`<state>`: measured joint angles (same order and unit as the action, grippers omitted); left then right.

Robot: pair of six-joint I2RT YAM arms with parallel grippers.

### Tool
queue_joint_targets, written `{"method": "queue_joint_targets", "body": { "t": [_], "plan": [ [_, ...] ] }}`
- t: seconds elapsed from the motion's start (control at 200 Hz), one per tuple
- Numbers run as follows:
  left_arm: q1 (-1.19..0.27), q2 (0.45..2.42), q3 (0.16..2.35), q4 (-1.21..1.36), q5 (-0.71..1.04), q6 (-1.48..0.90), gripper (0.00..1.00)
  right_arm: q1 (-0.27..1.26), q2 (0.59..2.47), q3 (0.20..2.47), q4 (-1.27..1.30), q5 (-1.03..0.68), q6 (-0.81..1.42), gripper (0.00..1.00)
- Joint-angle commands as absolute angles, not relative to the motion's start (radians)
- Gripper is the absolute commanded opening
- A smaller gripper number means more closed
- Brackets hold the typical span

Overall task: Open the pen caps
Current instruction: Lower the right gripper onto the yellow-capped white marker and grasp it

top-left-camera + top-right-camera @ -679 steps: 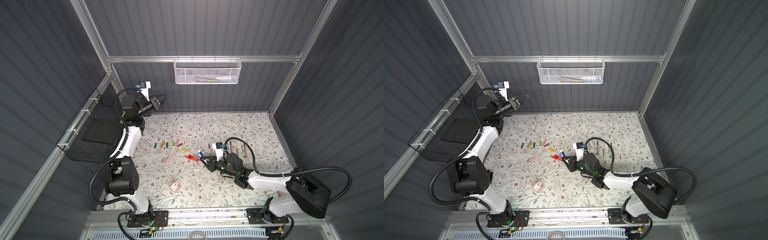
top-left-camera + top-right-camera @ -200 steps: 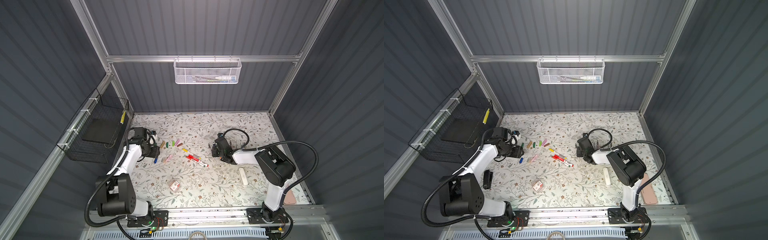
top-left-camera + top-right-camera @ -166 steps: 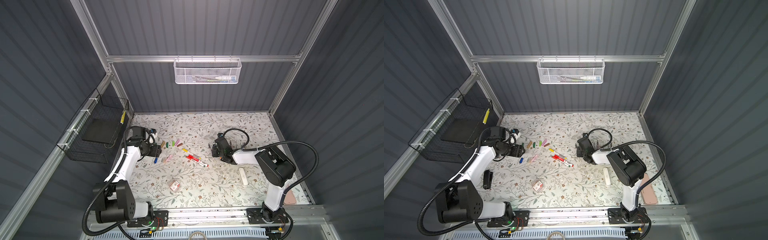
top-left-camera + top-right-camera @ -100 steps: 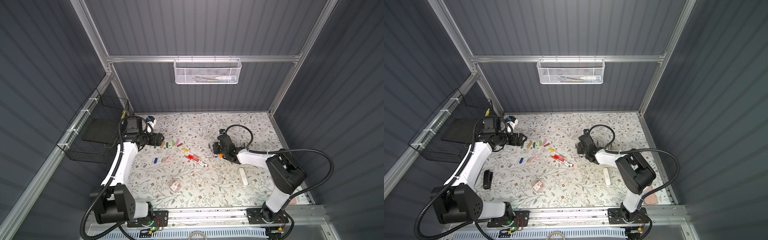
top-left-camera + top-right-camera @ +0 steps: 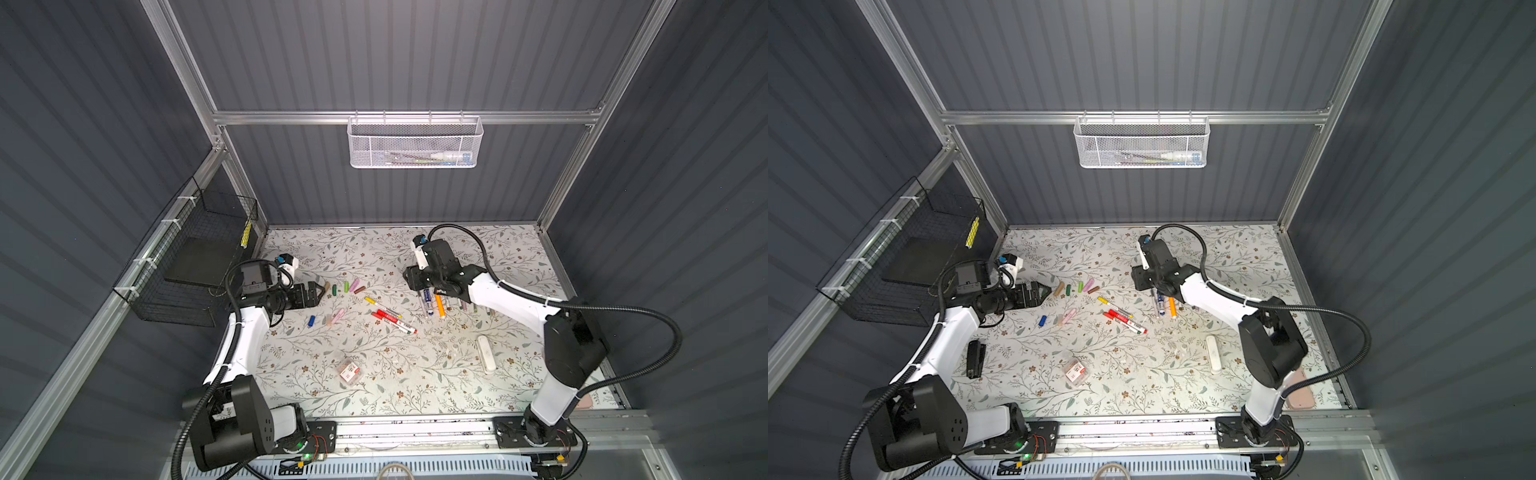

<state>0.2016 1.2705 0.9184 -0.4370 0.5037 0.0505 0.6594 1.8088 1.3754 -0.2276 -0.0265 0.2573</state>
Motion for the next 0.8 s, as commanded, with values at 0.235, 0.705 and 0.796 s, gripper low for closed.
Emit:
{"method": "queue_joint_targets", "body": {
  "t": [0.235, 0.705, 0.796],
  "plan": [
    [0.247, 1.239, 0.896, -0.353, 0.575, -0.001, 1.00, 0.701, 2.078, 1.683, -0.585, -0.123, 0.150, 0.51],
    [0.262, 1.238, 0.884, -0.336, 0.583, -0.002, 1.00, 0.752, 2.284, 1.868, -0.727, -0.144, 0.077, 0.49],
    [0.263, 1.239, 0.896, -0.355, 0.580, -0.001, 1.00, 0.753, 2.308, 1.893, -0.748, -0.132, 0.075, 0.49]
  ]
}}
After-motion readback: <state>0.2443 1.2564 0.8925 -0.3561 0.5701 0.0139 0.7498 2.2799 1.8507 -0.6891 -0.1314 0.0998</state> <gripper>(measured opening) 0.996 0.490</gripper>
